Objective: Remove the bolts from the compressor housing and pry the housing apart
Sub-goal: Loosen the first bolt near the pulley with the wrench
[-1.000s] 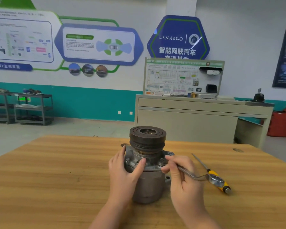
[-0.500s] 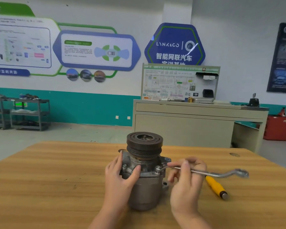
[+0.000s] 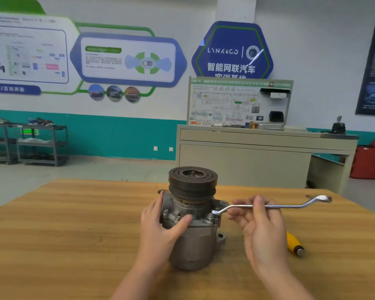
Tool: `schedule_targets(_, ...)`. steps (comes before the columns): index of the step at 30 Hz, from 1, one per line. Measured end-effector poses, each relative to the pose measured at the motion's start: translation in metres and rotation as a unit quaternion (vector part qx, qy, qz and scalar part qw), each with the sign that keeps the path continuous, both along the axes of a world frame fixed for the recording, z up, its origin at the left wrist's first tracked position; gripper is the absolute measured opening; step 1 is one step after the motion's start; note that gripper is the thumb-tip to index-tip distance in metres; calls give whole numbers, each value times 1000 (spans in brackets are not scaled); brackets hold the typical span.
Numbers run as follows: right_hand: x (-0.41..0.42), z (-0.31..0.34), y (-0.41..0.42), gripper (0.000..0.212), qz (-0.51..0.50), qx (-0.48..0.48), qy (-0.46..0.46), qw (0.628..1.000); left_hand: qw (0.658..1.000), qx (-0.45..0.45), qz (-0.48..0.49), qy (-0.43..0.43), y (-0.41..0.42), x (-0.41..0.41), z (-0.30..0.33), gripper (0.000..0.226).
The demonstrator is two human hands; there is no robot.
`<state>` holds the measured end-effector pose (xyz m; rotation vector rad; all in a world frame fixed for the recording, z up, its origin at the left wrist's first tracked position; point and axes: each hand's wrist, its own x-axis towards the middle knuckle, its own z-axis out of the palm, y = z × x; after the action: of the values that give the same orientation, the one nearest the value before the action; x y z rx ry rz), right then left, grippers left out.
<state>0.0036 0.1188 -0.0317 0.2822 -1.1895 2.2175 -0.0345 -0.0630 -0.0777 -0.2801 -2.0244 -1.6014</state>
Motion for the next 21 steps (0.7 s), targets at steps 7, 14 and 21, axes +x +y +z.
schedule_targets(7, 10, -4, -14, 23, -136, 207, 52, 967, 1000, -18, 8, 9, 1, 2, 1, 90)
schedule_targets(14, 13, -27, -33, 29, -297, 433, 186, 830, 1000, -18, 7, 4, 0, 3, 3, 76)
schedule_targets(21, 2, -13, -36, 20, -187, 75, 113, 973, 1000, -4, 10, -11, 1, 3, 1, 68)
